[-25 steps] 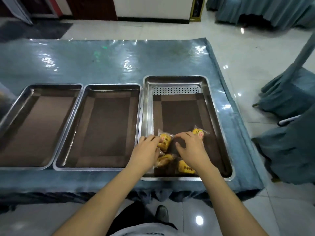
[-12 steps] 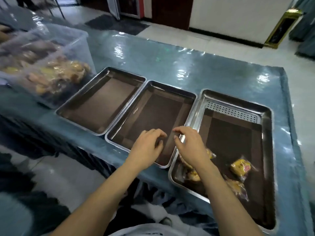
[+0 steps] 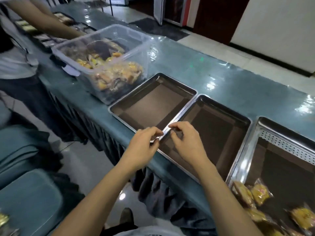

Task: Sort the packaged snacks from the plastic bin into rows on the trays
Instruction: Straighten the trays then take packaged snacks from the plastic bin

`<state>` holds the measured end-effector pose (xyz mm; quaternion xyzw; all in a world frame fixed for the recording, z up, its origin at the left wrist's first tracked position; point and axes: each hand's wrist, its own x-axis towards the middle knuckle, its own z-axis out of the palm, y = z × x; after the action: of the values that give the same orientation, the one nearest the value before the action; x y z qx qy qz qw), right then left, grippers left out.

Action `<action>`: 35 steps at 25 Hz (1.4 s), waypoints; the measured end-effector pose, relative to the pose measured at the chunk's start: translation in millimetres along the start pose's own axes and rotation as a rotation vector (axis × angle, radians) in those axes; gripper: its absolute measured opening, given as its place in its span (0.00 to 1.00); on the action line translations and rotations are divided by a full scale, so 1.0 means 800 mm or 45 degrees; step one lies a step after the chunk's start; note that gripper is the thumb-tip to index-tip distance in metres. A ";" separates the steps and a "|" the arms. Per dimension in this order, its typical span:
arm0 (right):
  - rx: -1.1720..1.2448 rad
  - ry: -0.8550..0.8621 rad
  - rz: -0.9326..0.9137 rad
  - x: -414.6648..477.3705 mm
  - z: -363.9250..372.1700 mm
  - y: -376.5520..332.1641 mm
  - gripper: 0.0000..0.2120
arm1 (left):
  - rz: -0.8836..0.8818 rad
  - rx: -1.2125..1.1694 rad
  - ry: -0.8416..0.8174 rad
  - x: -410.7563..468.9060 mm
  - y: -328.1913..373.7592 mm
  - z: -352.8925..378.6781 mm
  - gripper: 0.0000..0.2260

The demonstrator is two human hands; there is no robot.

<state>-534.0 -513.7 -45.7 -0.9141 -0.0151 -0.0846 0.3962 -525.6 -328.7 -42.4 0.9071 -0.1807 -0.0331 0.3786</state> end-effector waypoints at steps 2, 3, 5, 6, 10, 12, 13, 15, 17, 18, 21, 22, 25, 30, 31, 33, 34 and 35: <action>0.033 0.002 -0.032 0.025 0.038 -0.032 0.11 | -0.008 0.007 0.012 0.003 -0.035 -0.040 0.09; 0.037 -0.006 -0.041 0.037 0.056 -0.047 0.10 | -0.015 0.008 0.023 0.005 -0.049 -0.059 0.09; 0.040 -0.010 -0.058 0.062 0.093 -0.075 0.11 | -0.029 -0.002 0.041 0.007 -0.079 -0.098 0.09; 0.039 -0.004 -0.066 0.073 0.110 -0.087 0.11 | -0.039 -0.012 0.044 0.008 -0.094 -0.114 0.09; 0.072 0.010 -0.101 0.119 0.168 -0.129 0.10 | -0.080 -0.051 0.064 0.020 -0.151 -0.173 0.10; 0.090 -0.001 -0.102 0.137 0.181 -0.142 0.10 | -0.087 -0.067 0.077 0.028 -0.166 -0.193 0.10; 0.093 -0.013 -0.103 0.150 0.190 -0.150 0.10 | -0.085 -0.059 0.088 0.036 -0.176 -0.204 0.09; 0.091 -0.018 -0.126 0.184 0.204 -0.162 0.10 | -0.078 -0.039 0.114 0.060 -0.194 -0.225 0.09; 0.109 0.009 -0.159 0.218 0.211 -0.174 0.10 | -0.066 -0.022 0.124 0.088 -0.207 -0.247 0.09; 0.132 0.031 -0.171 0.238 0.214 -0.178 0.10 | -0.051 -0.012 0.133 0.103 -0.213 -0.258 0.09; 0.208 0.119 -0.179 0.300 0.225 -0.187 0.10 | -0.007 0.046 0.168 0.156 -0.231 -0.291 0.10; 0.230 0.151 -0.182 0.319 0.228 -0.190 0.10 | 0.005 0.061 0.168 0.174 -0.235 -0.302 0.10; 0.291 0.211 -0.161 0.379 0.231 -0.197 0.11 | 0.076 0.084 0.149 0.233 -0.246 -0.333 0.09; 0.268 0.235 -0.179 0.468 0.241 -0.210 0.11 | 0.157 0.086 0.199 0.311 -0.284 -0.370 0.08; 0.241 0.229 -0.170 0.480 0.245 -0.211 0.10 | 0.151 0.083 0.205 0.322 -0.293 -0.376 0.08; 0.177 0.185 -0.140 0.501 0.254 -0.209 0.10 | 0.118 0.089 0.196 0.345 -0.314 -0.391 0.08; 0.139 0.145 -0.119 0.513 0.260 -0.208 0.10 | 0.097 0.089 0.184 0.360 -0.325 -0.398 0.08; 0.099 0.097 -0.098 0.523 0.265 -0.208 0.10 | 0.084 0.084 0.167 0.374 -0.337 -0.404 0.08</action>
<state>-107.4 -262.1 1.3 -0.8930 -0.0384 -0.1338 0.4281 -101.7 -41.5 21.8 0.9128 -0.1863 0.0450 0.3606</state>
